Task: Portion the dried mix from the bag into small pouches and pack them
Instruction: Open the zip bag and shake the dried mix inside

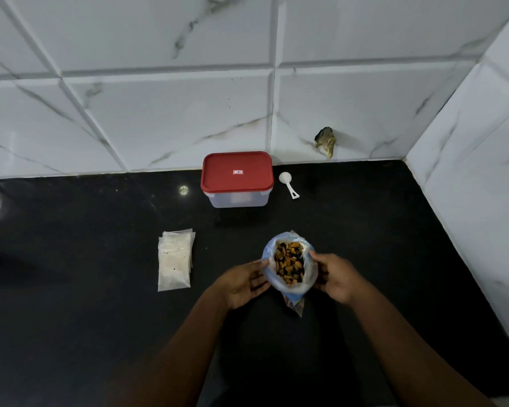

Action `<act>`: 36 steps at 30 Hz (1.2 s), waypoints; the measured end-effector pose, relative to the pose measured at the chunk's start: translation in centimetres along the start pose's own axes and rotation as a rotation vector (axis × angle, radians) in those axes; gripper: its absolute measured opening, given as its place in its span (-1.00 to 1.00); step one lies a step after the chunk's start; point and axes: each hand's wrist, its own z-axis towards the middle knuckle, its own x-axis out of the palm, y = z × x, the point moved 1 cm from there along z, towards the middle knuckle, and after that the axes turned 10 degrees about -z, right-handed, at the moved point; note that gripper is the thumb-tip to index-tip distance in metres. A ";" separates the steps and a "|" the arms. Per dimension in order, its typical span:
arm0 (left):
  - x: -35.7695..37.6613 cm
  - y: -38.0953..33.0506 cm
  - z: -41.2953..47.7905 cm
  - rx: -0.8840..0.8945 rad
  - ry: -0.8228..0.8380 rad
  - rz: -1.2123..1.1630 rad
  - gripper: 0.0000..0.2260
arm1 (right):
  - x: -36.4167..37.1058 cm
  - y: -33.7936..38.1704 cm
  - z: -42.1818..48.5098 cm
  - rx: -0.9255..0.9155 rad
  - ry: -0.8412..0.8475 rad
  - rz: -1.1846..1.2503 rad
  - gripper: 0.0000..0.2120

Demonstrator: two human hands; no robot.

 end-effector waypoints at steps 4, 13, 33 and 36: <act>0.9 0.7 0.1 0.111 -0.066 0.139 -0.76 | 0.0 -0.1 0.0 -0.071 -0.076 -0.143 -0.84; 2.3 1.8 -0.7 0.317 -0.009 0.038 -0.62 | 0.0 -1.6 -0.6 -0.203 -0.046 0.018 -0.68; 9.2 6.2 1.5 0.245 0.127 -0.123 -0.36 | -7.1 -1.6 -0.8 -0.252 -0.048 0.190 -0.43; 11.1 6.8 2.2 0.236 0.137 -0.114 -0.36 | -9.2 -1.0 -0.4 -0.262 -0.086 0.181 -0.37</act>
